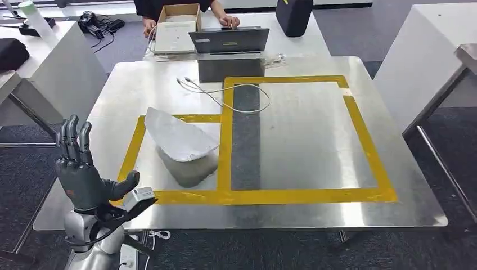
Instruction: Take the parts from the cabinet and place them on the table.
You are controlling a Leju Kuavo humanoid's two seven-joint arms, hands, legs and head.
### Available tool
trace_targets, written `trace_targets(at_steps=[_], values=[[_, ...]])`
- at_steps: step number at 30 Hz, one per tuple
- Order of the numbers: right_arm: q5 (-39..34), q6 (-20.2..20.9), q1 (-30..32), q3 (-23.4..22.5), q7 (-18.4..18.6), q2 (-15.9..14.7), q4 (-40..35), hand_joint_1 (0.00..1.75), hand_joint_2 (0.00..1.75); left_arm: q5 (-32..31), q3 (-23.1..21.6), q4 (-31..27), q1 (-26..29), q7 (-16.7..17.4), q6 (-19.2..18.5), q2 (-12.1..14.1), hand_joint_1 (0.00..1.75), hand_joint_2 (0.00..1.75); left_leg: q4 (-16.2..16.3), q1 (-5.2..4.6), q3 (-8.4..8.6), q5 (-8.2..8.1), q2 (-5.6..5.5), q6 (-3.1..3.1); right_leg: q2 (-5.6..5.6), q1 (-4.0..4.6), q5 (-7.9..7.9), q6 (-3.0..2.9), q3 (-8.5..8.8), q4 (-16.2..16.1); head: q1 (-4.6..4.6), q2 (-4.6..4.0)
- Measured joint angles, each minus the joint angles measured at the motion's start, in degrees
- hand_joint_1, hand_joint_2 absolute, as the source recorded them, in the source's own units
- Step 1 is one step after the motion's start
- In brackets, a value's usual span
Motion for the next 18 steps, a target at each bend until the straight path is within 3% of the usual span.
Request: trace_targets(at_steps=[1, 2, 3, 4, 6, 7, 8, 11, 12, 13, 15, 16, 17, 18], values=[[0.1, 0.0, 0.0, 0.1, 0.0, 0.0, 0.0, 0.00, 0.00, 0.0, 0.0, 0.0, 0.3, 0.2, 0.2, 0.1, 0.00, 0.00, 3.8, -0.02, -1.17, -1.70, 0.00, -0.02, -0.03, 0.19, 0.29, -0.13, -0.41, 0.0, -0.02, 0.00], [0.1, 0.0, 0.1, 0.1, 0.1, 0.0, 0.0, 0.00, 0.00, -0.2, 0.0, 0.0, 0.6, 0.5, 0.3, 0.2, 0.00, 0.00, 5.6, -0.05, -1.41, -2.05, 0.00, 0.08, -0.04, 0.37, 0.60, -0.19, -0.78, 0.1, -0.04, 0.00], [0.3, 0.0, 0.1, 0.2, 0.3, 0.0, 0.0, 0.00, 0.00, -0.6, 0.0, 0.0, 0.9, 0.7, 0.6, 0.3, 0.00, 0.00, 4.6, -0.12, -0.25, -1.03, 0.00, 0.31, -0.05, 0.56, 0.93, -0.19, -1.18, 0.1, -0.06, 0.00], [0.3, 0.0, 0.1, 0.3, 0.5, 0.0, 0.0, 0.00, 0.00, -0.9, 0.0, 0.0, 1.1, 1.0, 0.8, 0.4, 0.00, 0.00, 1.0, -0.23, 2.13, 0.80, 0.00, 0.67, -0.06, 0.74, 1.24, -0.18, -1.53, 0.1, -0.06, 0.00], [0.4, -0.1, 0.1, 0.4, 0.5, 0.0, 0.0, 0.00, 0.00, -1.2, 0.0, -0.1, 1.1, 1.1, 1.1, 0.6, 0.00, 0.00, -9.8, -0.65, 9.04, 4.03, 0.00, 1.80, -0.04, 0.99, 1.82, -0.04, -1.94, 0.1, -0.07, 0.00], [0.4, -0.1, 0.1, 0.4, 0.5, 0.1, 0.0, 0.00, 0.00, -1.3, 0.0, -0.4, 1.1, 1.1, 1.2, 0.6, 0.00, 0.00, -12.4, -1.00, 10.30, 2.72, 0.17, 2.03, -0.06, 1.17, 2.13, 0.25, -2.11, 0.1, -0.02, 0.00], [0.4, -0.1, 0.1, 0.5, 0.5, 0.1, 0.0, 0.00, 0.00, -1.4, 0.0, -0.6, 1.2, 1.1, 1.2, 0.6, 0.00, 0.00, -12.0, -1.17, 10.19, 4.33, 0.31, 1.75, -0.06, 1.02, 2.45, 0.63, -2.07, -0.1, 0.09, 0.00], [0.4, -0.2, 0.1, 0.5, 0.5, 0.2, 0.0, 0.00, 0.00, -1.4, 0.0, -0.8, 1.3, 1.1, 1.2, 0.7, 0.00, 0.00, -12.8, -1.28, 9.32, 4.91, 0.24, 2.75, -0.08, 0.93, 3.51, 1.77, -2.17, -0.5, -0.02, 0.00], [0.4, -0.2, 0.1, 0.5, 0.5, 0.2, 0.0, 0.00, 0.00, -1.4, 0.0, -0.9, 1.2, 1.1, 1.2, 0.6, 0.00, 0.00, -13.3, -0.73, 9.14, 5.75, 0.52, 3.24, -0.09, 0.74, 2.96, 2.08, -2.44, -0.1, 0.00, 0.00], [0.4, -0.2, 0.1, 0.5, 0.5, 0.2, 0.0, 0.00, 0.00, -1.5, 0.0, -0.9, 1.2, 1.1, 1.2, 0.6, 0.00, 0.00, -13.4, -0.72, 8.92, 6.21, 0.53, 3.64, -0.06, 0.80, 0.64, 2.33, -3.16, 1.4, 0.13, 0.00], [0.4, -0.2, 0.1, 0.5, 0.5, 0.3, 0.0, 0.00, 0.00, -1.5, 0.0, -0.9, 1.4, 1.1, 1.2, 0.5, 0.00, 0.00, -13.3, -0.70, 7.53, 7.26, 0.55, 3.85, -0.08, 0.51, -5.78, 2.95, -6.05, 9.5, 0.66, 0.00], [0.4, -0.2, 0.1, 0.5, 0.5, 0.2, 0.0, 0.00, 0.00, -1.5, 0.0, -0.9, 1.4, 1.1, 1.2, 0.6, 0.00, 0.00, -13.1, -0.70, 6.75, 7.75, 0.58, 3.83, -0.08, 0.44, -7.89, 3.23, -7.47, 14.0, 0.68, 0.00], [0.4, -0.2, 0.1, 0.5, 0.5, 0.2, 0.0, 0.00, 0.00, -1.6, 0.0, -0.9, 1.4, 1.1, 1.2, 0.6, 0.00, 0.00, -13.0, -0.69, 6.04, 8.13, 0.59, 3.76, -0.09, 0.38, -8.39, 3.43, -7.98, 16.8, 0.72, 0.00], [0.4, -0.2, 0.1, 0.5, 0.6, 0.2, 0.0, 0.00, 0.00, -1.7, 0.0, -0.9, 1.6, 1.2, 1.2, 0.6, 0.00, 0.00, -12.9, -0.64, 5.52, 8.41, 0.61, 3.63, -0.10, 0.27, -7.52, 3.57, -7.19, 16.6, 0.74, 0.00]])
